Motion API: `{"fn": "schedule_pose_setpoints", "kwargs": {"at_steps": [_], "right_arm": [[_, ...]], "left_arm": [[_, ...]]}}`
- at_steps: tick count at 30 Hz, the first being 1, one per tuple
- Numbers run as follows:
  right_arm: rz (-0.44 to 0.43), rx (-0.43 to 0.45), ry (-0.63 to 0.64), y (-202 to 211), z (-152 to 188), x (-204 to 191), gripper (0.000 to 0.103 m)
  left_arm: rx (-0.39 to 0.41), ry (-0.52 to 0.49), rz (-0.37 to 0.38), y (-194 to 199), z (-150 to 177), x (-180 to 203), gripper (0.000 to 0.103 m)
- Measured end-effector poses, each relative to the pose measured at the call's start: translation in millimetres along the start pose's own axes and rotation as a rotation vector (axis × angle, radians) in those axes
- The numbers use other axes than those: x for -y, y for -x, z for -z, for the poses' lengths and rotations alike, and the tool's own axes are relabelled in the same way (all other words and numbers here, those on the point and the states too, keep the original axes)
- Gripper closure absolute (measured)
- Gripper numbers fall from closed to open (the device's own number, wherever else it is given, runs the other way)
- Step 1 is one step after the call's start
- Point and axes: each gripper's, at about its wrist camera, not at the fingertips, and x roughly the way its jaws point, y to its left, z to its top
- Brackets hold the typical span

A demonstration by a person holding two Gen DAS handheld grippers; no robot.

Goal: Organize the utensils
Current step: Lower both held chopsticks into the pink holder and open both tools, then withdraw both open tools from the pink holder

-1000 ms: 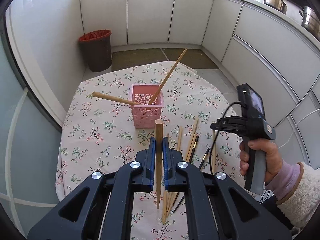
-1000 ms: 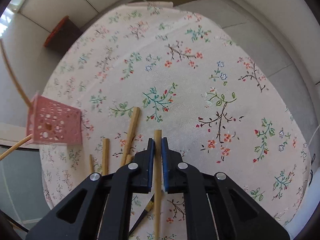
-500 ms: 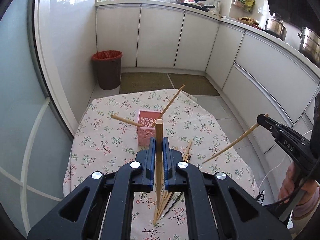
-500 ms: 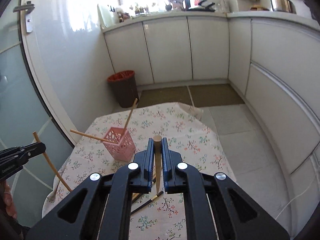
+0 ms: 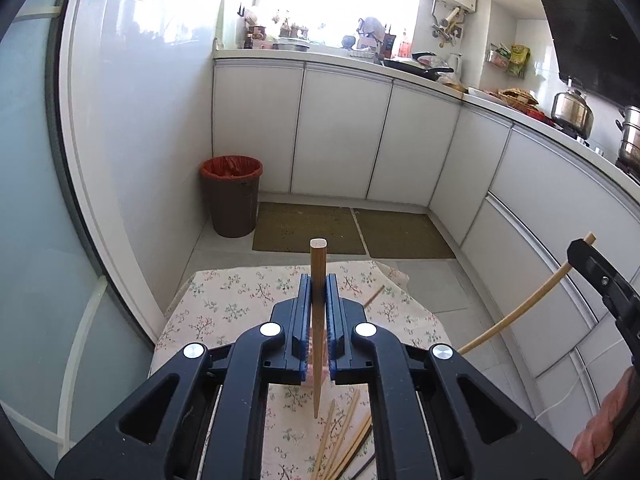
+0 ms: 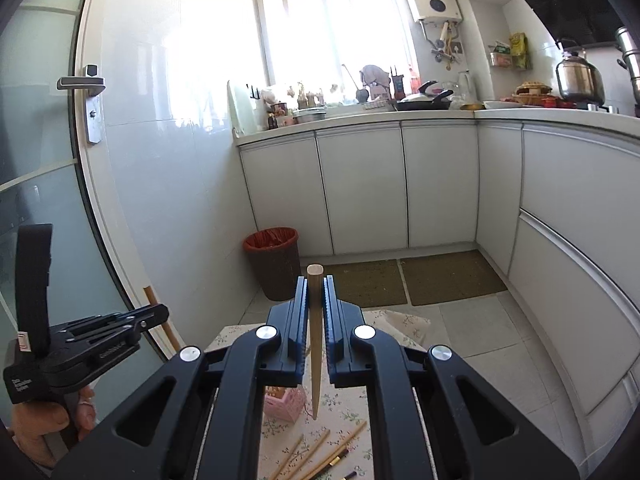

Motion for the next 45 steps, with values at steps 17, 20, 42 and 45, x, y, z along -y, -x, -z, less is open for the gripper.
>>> {"fn": "schedule_pose_setpoints", "kwargs": {"at_steps": [17,20,42,45], "right_arm": [[-0.063,-0.04,-0.046,-64.6,19.6,-14.8,0.095],[-0.066,-0.04,-0.038,-67.8,22.7,-19.4,0.095],[-0.071,-0.09,-0.044,-129.7,66.4,-36.4,0.092],[-0.04,-0.09,-0.027,-123.1,62.6,-33.1,0.089]], "left_arm": [[0.016,0.073,-0.017,-103.5,-3.3,-22.4,0.092],[0.027,0.076,-0.015,-97.6,2.6,-29.1,0.078],[0.055,0.193,-0.142,-44.5,14.2,-85.1,0.066],[0.048,0.172,-0.148,-43.0,14.9,-78.9,0.063]]}}
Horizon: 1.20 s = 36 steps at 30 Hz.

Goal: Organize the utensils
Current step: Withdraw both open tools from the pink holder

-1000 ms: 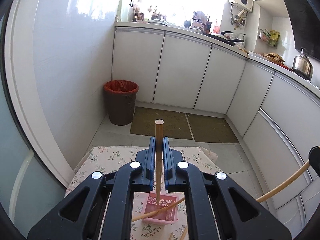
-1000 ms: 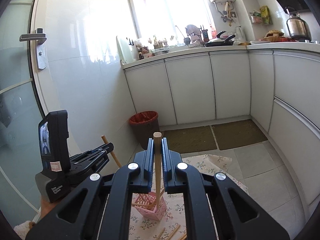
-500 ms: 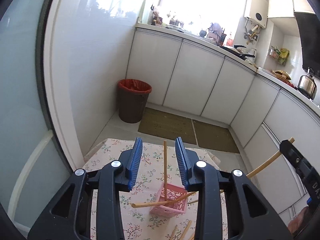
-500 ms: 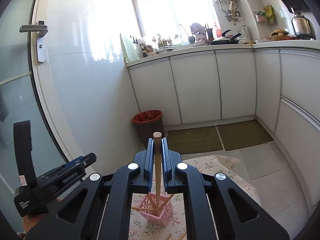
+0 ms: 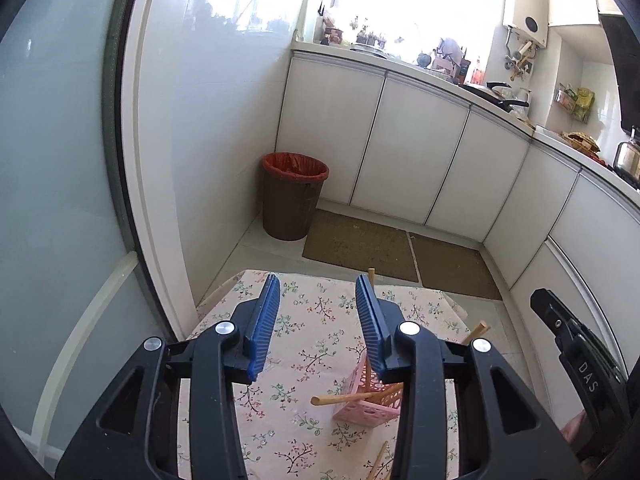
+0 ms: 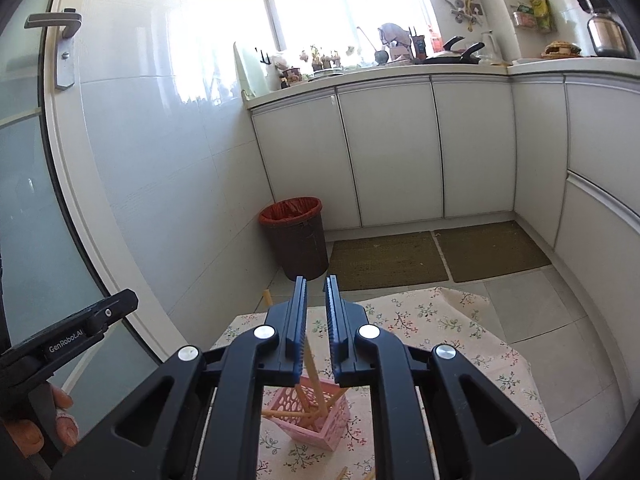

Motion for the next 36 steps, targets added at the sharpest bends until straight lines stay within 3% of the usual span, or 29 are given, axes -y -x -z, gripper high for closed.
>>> {"fn": "schedule_pose_setpoints", "kwargs": {"at_steps": [4,8,13,20,25,32,36], "right_arm": [[0.054,0.007,0.031,20.1,-2.2,4.7,0.063],[0.085,0.013,0.047,47.3,1.2,11.1,0.047],[0.123,0.004,0.052,76.7,8.2,20.7,0.04],[0.178,-0.002,0.037,111.3,26.1,34.3,0.027],[0.207,-0.005,0.037,125.6,38.8,40.1,0.019],[0.25,-0.001,0.028,137.7,56.2,49.4,0.007],[0.256,-0.022,0.028,139.5,64.4,53.0,0.007]], "left_arm": [[-0.001,-0.033,0.006,7.5,3.7,12.1,0.061],[0.019,-0.074,0.001,24.6,12.8,27.7,0.048],[0.025,-0.101,0.02,48.2,25.2,42.4,0.041],[0.038,-0.126,0.041,78.0,47.2,54.5,0.023],[0.018,-0.15,0.048,88.1,60.0,60.1,0.02],[0.026,-0.178,0.052,100.8,70.9,63.3,0.007],[0.005,-0.203,0.054,99.6,79.2,66.5,0.007]]}}
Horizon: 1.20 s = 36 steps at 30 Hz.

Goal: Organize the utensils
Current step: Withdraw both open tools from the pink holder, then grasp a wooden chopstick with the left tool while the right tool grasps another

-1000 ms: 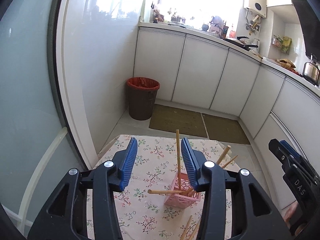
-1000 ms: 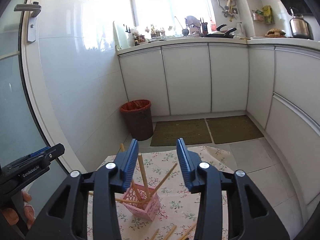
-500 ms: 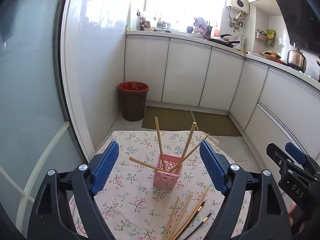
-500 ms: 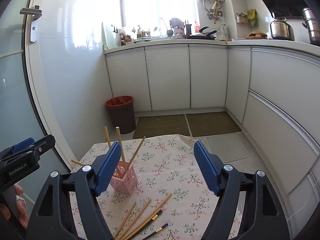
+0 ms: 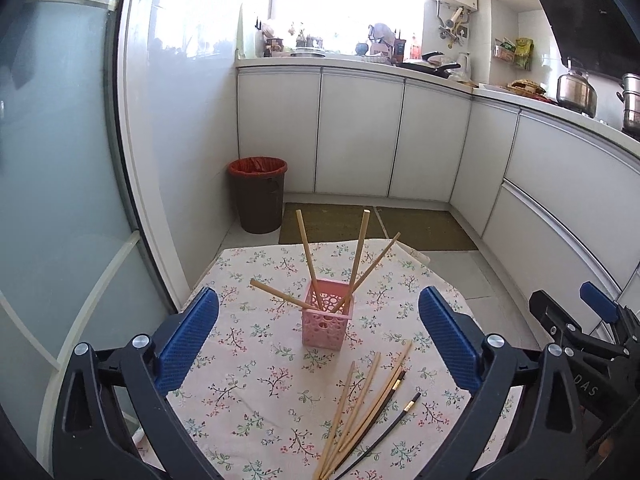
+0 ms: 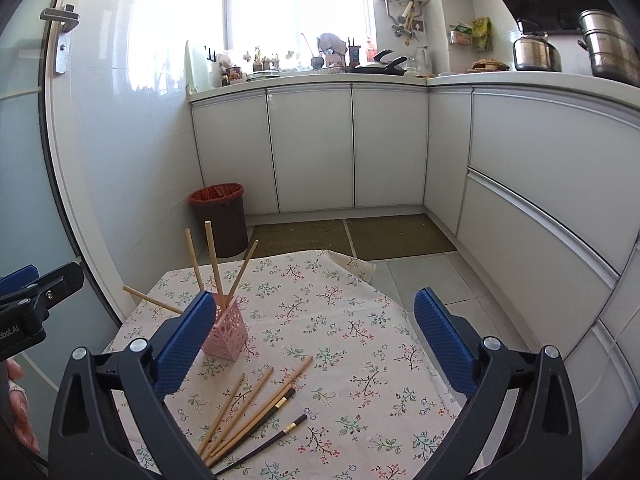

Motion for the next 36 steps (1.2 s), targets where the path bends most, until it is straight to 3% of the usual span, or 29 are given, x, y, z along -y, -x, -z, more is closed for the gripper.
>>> {"fn": "schedule_pose_setpoints", "kwargs": {"at_steps": [12,16,19,23,29,31,33,36], "right_arm": [[0.024,-0.066,-0.007,-3.6,26.6,19.6,0.007],[0.031,-0.128,-0.014,-11.8,40.0,31.1,0.007],[0.033,-0.205,-0.038,-22.5,56.1,43.5,0.007],[0.026,-0.326,-0.096,-42.0,81.8,64.2,0.007],[0.003,-0.44,-0.167,-62.3,101.8,86.9,0.007],[-0.007,-0.464,-0.179,-66.0,105.0,91.1,0.007],[-0.019,-0.487,-0.188,-69.3,108.9,93.8,0.007],[-0.032,-0.509,-0.197,-73.5,110.1,96.3,0.007]], "left_arm": [[-0.1,-0.068,0.023,-21.1,21.3,14.8,0.007],[-0.232,-0.098,0.074,-51.2,33.5,21.5,0.007],[-0.407,-0.105,0.107,-92.4,50.0,25.0,0.007],[-0.565,-0.006,0.145,-139.8,68.7,21.4,0.007],[-0.651,0.065,0.15,-188.5,78.0,24.7,0.009],[-0.673,0.052,0.121,-203.0,84.0,27.1,0.016],[-0.732,0.048,0.104,-221.6,95.5,28.6,0.04],[-0.796,0.055,0.087,-243.6,111.3,29.9,0.057]]}}
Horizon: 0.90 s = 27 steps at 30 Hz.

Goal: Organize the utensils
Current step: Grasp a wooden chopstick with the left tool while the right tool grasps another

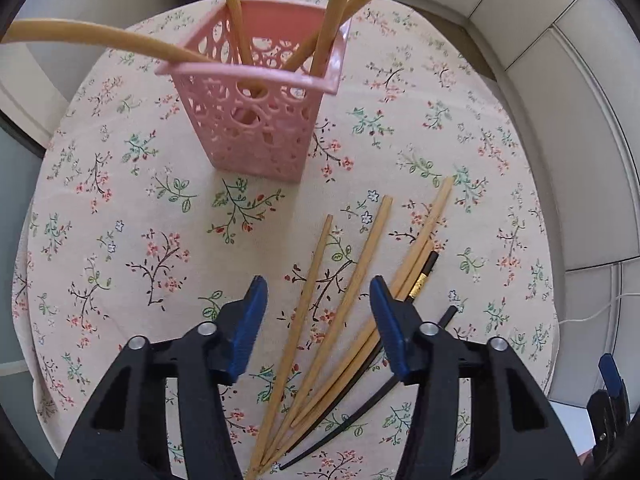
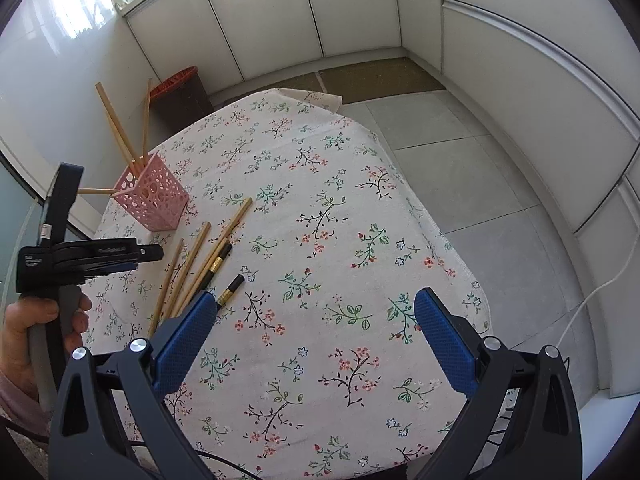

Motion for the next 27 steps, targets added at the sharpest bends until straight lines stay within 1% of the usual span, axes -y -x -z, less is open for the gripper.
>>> {"fn": "schedule_pose_setpoints", "kwargs": {"at_steps": [2,4,6,7,9,10,12,14,19,23,27], "right_arm": [[-0.001,-0.007,-0.002,-2.1,-1.0,1.1,0.007],[0.002,-0.011,0.002,-4.1,-1.9,1.6,0.007],[0.005,-0.017,0.004,-6.8,-3.3,2.3,0.007],[0.006,-0.021,0.002,-8.1,-3.8,2.1,0.007],[0.005,-0.028,0.001,-11.0,-4.9,1.2,0.007],[0.006,-0.031,0.001,-12.4,-5.6,0.4,0.007],[0.009,-0.035,0.004,-16.0,-7.3,-2.7,0.007],[0.01,-0.044,0.006,-21.2,-11.5,-7.7,0.007],[0.033,-0.053,0.023,-44.4,-36.4,-29.6,0.007],[0.0,-0.125,-0.023,-80.3,-63.1,-47.0,0.007],[-0.01,-0.198,-0.076,-117.8,-83.9,-63.5,0.009]], "left_arm": [[0.013,-0.007,-0.036,-7.1,-2.7,2.0,0.058],[0.018,-0.008,-0.04,-10.7,-4.8,4.3,0.061],[0.009,-0.017,-0.036,-16.2,-7.6,7.0,0.068],[0.004,-0.019,-0.041,-20.6,-10.0,6.8,0.07],[-0.008,-0.022,-0.06,-28.6,-11.6,6.9,0.079],[-0.013,-0.02,-0.067,-32.4,-11.9,6.2,0.08],[-0.024,-0.02,-0.072,-39.4,-11.7,3.8,0.088],[-0.012,-0.041,-0.083,-40.2,-11.3,4.9,0.095],[0.023,-0.068,-0.084,-32.3,-0.7,4.7,0.097],[0.086,-0.078,-0.045,5.6,12.0,-3.3,0.098],[0.148,-0.097,-0.022,42.8,25.3,-10.2,0.098]]}}
